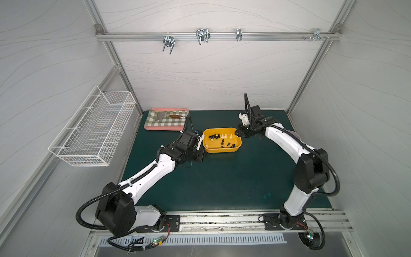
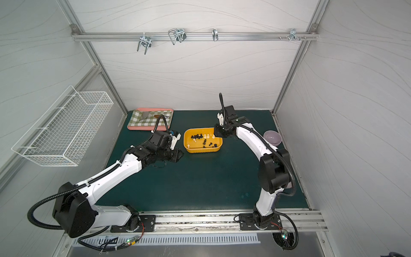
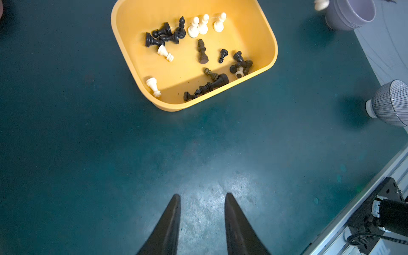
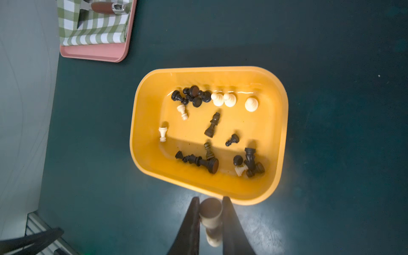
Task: Put the chess pieces into the storage box
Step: Place the chess piece in the storage box.
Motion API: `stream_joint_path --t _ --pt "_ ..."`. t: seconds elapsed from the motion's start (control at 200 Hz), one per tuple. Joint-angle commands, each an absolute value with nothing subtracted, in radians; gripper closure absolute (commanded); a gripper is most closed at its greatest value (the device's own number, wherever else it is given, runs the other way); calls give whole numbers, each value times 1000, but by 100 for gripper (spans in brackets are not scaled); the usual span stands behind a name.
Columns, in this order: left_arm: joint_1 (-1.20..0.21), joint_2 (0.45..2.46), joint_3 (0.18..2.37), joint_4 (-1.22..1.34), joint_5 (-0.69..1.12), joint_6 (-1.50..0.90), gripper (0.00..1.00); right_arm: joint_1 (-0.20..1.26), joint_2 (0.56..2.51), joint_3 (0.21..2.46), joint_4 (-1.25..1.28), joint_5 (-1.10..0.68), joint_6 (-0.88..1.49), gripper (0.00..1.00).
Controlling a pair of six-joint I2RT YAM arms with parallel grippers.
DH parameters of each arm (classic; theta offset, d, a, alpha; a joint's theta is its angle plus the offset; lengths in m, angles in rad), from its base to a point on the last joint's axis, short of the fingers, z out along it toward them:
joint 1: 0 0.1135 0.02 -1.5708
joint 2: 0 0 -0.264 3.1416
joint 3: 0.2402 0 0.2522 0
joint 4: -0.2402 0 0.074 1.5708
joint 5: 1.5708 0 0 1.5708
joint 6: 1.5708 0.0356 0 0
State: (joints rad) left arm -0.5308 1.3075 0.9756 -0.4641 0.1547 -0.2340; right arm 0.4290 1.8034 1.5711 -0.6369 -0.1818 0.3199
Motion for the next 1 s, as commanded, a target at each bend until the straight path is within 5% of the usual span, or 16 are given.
stream_joint_path --t 0.0,0.72,0.995 --pt "-526 1266 962 -451 139 -260 65 416 1862 1637 -653 -197 293 87" --pt "-527 1167 870 -487 109 -296 64 393 2056 1750 -715 -115 257 85" --pt "-526 1142 857 -506 106 -304 64 393 2054 1769 -733 -115 252 77"
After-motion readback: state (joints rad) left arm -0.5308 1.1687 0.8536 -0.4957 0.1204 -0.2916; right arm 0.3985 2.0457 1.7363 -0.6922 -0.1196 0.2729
